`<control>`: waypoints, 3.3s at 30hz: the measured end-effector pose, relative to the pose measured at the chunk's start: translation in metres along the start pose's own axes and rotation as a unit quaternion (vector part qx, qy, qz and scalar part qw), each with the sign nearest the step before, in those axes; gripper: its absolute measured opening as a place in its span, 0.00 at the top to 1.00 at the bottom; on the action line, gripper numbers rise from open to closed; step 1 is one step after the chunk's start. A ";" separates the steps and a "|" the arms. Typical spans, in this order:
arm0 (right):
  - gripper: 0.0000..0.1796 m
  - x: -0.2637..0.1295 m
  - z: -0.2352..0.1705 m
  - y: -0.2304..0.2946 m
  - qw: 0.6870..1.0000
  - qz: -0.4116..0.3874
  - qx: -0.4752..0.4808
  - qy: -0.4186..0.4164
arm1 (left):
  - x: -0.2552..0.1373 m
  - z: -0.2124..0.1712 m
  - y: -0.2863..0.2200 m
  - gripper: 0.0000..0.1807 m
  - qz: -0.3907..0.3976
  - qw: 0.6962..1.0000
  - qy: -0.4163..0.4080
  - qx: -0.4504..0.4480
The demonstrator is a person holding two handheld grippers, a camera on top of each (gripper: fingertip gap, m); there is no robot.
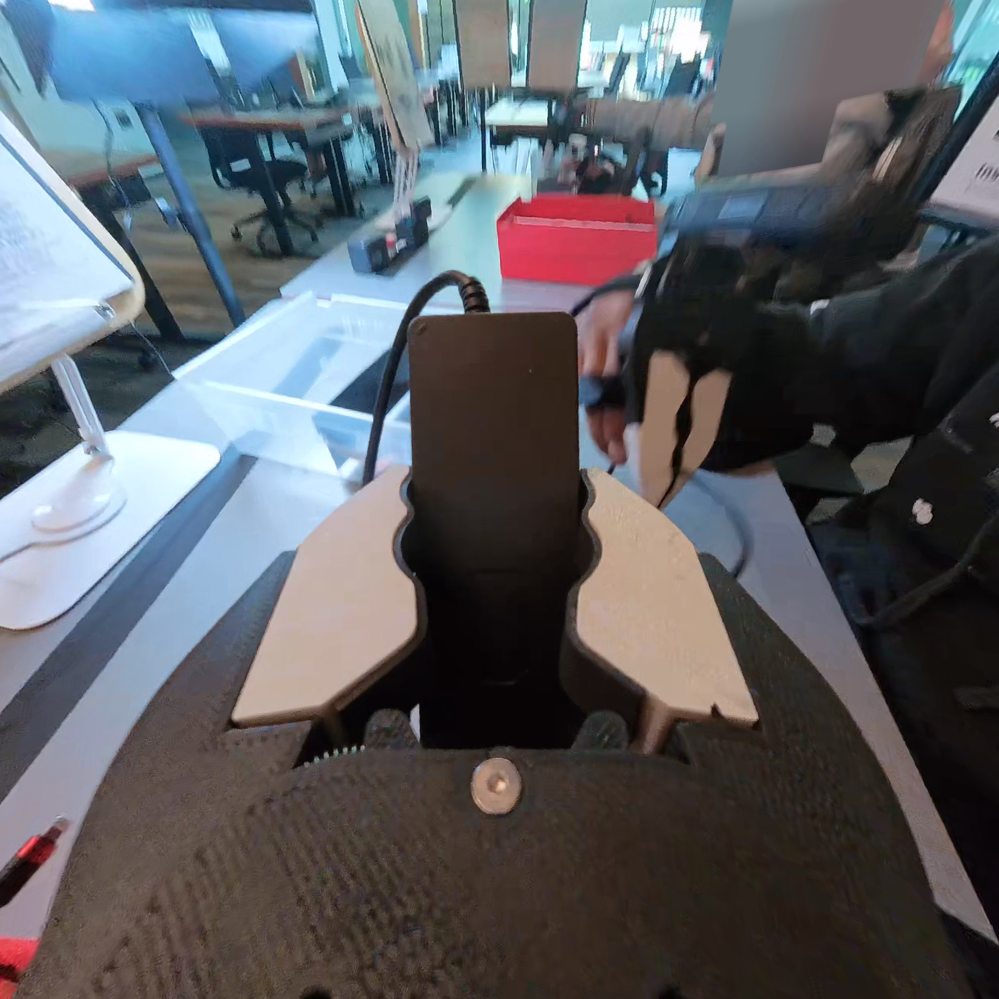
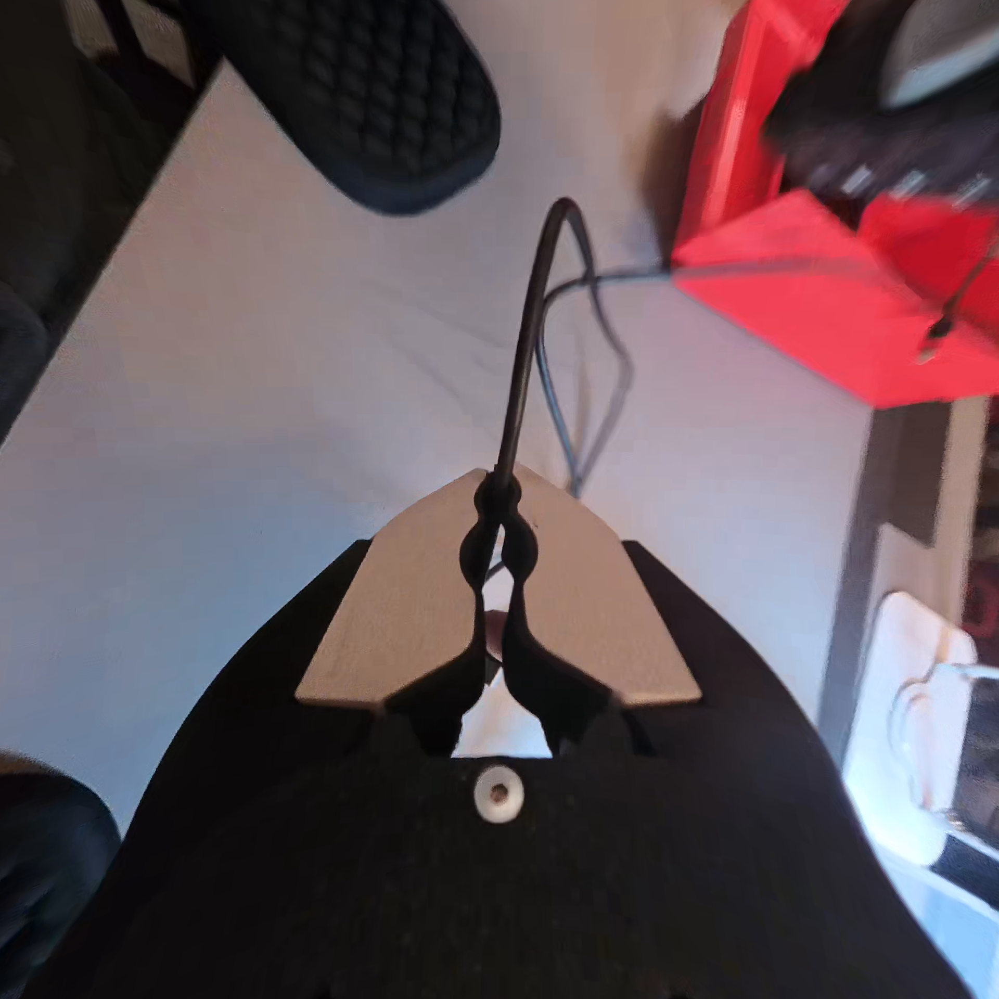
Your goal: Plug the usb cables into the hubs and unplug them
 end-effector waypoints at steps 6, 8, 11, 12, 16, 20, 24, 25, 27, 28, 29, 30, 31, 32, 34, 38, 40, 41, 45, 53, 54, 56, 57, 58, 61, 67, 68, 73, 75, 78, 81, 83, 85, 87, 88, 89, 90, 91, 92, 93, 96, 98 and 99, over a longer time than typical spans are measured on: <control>1.00 -0.053 0.032 -0.013 0.983 -0.158 -0.083 -0.037 | 0.032 -0.041 -0.041 0.69 -0.131 0.986 0.098 -0.018; 1.00 -0.061 0.022 -0.025 0.973 -0.214 -0.090 0.005 | 0.040 -0.050 -0.057 0.69 -0.171 0.977 0.127 -0.023; 0.98 -0.061 0.018 -0.033 0.963 -0.248 -0.102 0.025 | 0.047 -0.053 -0.070 0.69 -0.208 0.967 0.138 -0.051; 0.92 -0.059 0.018 -0.036 0.960 -0.258 -0.108 0.034 | 0.048 -0.054 -0.074 0.69 -0.224 0.962 0.140 -0.066; 0.81 -0.050 0.012 -0.037 0.959 -0.251 -0.112 0.067 | 0.049 -0.069 -0.082 0.69 -0.263 0.944 0.176 -0.095; 0.74 -0.033 0.013 -0.020 0.980 -0.170 -0.091 0.044 | 0.053 -0.075 -0.082 0.69 -0.278 0.934 0.187 -0.126; 0.77 -0.017 0.009 -0.026 0.972 -0.182 -0.110 0.096 | 0.055 -0.070 -0.090 0.69 -0.300 0.925 0.184 -0.142; 0.84 -0.014 0.010 -0.027 0.971 -0.183 -0.119 0.099 | 0.056 -0.071 -0.094 0.69 -0.301 0.924 0.192 -0.134; 0.85 -0.018 0.012 -0.026 0.973 -0.168 -0.116 0.103 | 0.057 -0.068 -0.096 0.69 -0.295 0.929 0.186 -0.126; 0.85 -0.025 0.015 -0.026 0.975 -0.163 -0.117 0.097 | 0.056 -0.059 -0.093 0.69 -0.287 0.935 0.164 -0.129; 0.85 -0.034 0.017 -0.027 0.976 -0.155 -0.113 0.098 | 0.055 -0.050 -0.083 0.68 -0.261 0.947 0.139 -0.127; 0.85 -0.047 0.018 -0.031 0.977 -0.154 -0.106 0.103 | 0.053 -0.039 -0.070 0.66 -0.224 0.961 0.108 -0.124; 0.85 -0.062 0.019 -0.036 0.976 -0.159 -0.101 0.107 | 0.047 -0.025 -0.053 0.64 -0.185 0.972 0.067 -0.128; 0.85 -0.080 0.019 -0.043 0.976 -0.162 -0.091 0.112 | 0.038 -0.009 -0.035 0.65 -0.139 0.980 0.021 -0.139; 0.85 -0.121 0.014 -0.060 0.975 -0.173 -0.061 0.122 | 0.012 0.018 0.001 0.69 -0.043 0.986 -0.054 -0.155; 0.85 -0.217 0.002 -0.116 0.952 -0.270 -0.007 0.141 | -0.030 0.036 0.021 0.72 0.052 0.984 -0.098 -0.136; 0.85 -0.260 -0.008 -0.144 0.929 -0.330 0.015 0.167 | -0.030 0.030 0.017 0.73 0.069 0.987 -0.084 -0.121; 0.86 -0.276 -0.014 -0.156 0.918 -0.351 0.026 0.182 | -0.027 0.024 0.013 0.73 0.071 0.988 -0.075 -0.117; 0.85 -0.302 -0.054 -0.194 0.886 -0.392 0.062 0.240 | -0.011 -0.009 -0.005 0.74 0.055 0.989 -0.034 -0.131; 0.86 -0.257 -0.167 -0.218 0.879 -0.343 0.103 0.316 | 0.007 -0.054 -0.027 0.75 0.031 0.988 0.014 -0.150; 0.86 -0.249 -0.181 -0.215 0.882 -0.325 0.112 0.322 | 0.008 -0.057 -0.028 0.75 0.031 0.988 0.018 -0.150; 0.86 -0.236 -0.204 -0.206 0.888 -0.290 0.138 0.329 | 0.009 -0.062 -0.029 0.75 0.028 0.988 0.022 -0.153; 0.85 -0.230 -0.214 -0.201 0.892 -0.268 0.158 0.328 | 0.009 -0.063 -0.029 0.75 0.026 0.987 0.021 -0.155; 0.85 -0.224 -0.222 -0.196 0.895 -0.248 0.175 0.327 | 0.010 -0.064 -0.029 0.75 0.023 0.987 0.020 -0.158; 0.86 -0.211 -0.239 -0.187 0.905 -0.205 0.218 0.304 | 0.014 -0.067 -0.030 0.75 0.016 0.986 0.024 -0.163; 0.86 -0.185 -0.260 -0.177 0.912 -0.118 0.324 0.223 | 0.017 -0.078 -0.035 0.76 0.011 0.986 0.039 -0.162; 0.86 -0.184 -0.267 -0.179 0.908 -0.124 0.332 0.224 | 0.017 -0.080 -0.035 0.76 0.011 0.986 0.041 -0.163; 0.68 -0.205 -0.293 -0.195 0.873 -0.202 0.340 0.285 | 0.019 -0.090 -0.033 0.76 0.012 0.984 0.050 -0.173; 0.63 -0.222 -0.289 -0.198 0.862 -0.227 0.326 0.316 | 0.021 -0.094 -0.032 0.76 0.011 0.983 0.055 -0.176; 0.61 -0.244 -0.272 -0.199 0.851 -0.260 0.303 0.341 | 0.023 -0.098 -0.032 0.76 0.009 0.982 0.059 -0.178; 0.61 -0.263 -0.247 -0.192 0.851 -0.298 0.288 0.323 | 0.024 -0.101 -0.033 0.76 0.011 0.983 0.066 -0.174; 0.61 -0.271 -0.230 -0.179 0.854 -0.315 0.277 0.308 | 0.025 -0.102 -0.035 0.76 0.009 0.983 0.068 -0.173; 0.63 -0.279 -0.215 -0.162 0.857 -0.330 0.264 0.296 | 0.026 -0.102 -0.036 0.76 0.008 0.983 0.069 -0.171; 0.65 -0.283 -0.205 -0.146 0.861 -0.339 0.261 0.274 | 0.027 -0.102 -0.036 0.76 0.007 0.983 0.069 -0.169; 0.70 -0.286 -0.202 -0.140 0.860 -0.350 0.259 0.266 | 0.028 -0.102 -0.036 0.76 0.006 0.983 0.070 -0.169; 0.74 -0.288 -0.201 -0.135 0.861 -0.354 0.258 0.261 | 0.029 -0.102 -0.036 0.76 0.006 0.983 0.071 -0.171; 0.76 -0.288 -0.201 -0.131 0.863 -0.348 0.258 0.260 | 0.030 -0.103 -0.037 0.76 0.004 0.982 0.072 -0.173; 0.78 -0.287 -0.203 -0.126 0.863 -0.341 0.262 0.266 | 0.032 -0.104 -0.037 0.76 0.002 0.982 0.074 -0.174; 0.78 -0.287 -0.207 -0.122 0.861 -0.334 0.266 0.277 | 0.033 -0.105 -0.039 0.76 0.000 0.982 0.077 -0.174; 0.77 -0.287 -0.209 -0.119 0.860 -0.327 0.270 0.285 | 0.033 -0.107 -0.040 0.76 0.000 0.982 0.080 -0.172; 0.85 -0.289 -0.214 -0.115 0.863 -0.316 0.278 0.281 | 0.033 -0.109 -0.042 0.76 0.004 0.983 0.085 -0.164; 0.97 -0.288 -0.216 -0.114 0.867 -0.312 0.269 0.280 | 0.033 -0.109 -0.041 0.76 0.005 0.983 0.084 -0.165; 0.97 -0.288 -0.218 -0.114 0.866 -0.307 0.270 0.286 | 0.033 -0.109 -0.040 0.76 0.005 0.982 0.083 -0.168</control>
Point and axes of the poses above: each gripper's, where its closed fingertips meet, x out along the fingers, z out of its top, y = z × x across the jaws, the point moved 2 cm from there along -x, back along the fingers, and after that the axes turned 13 degrees about z, right-handed, at the moved point
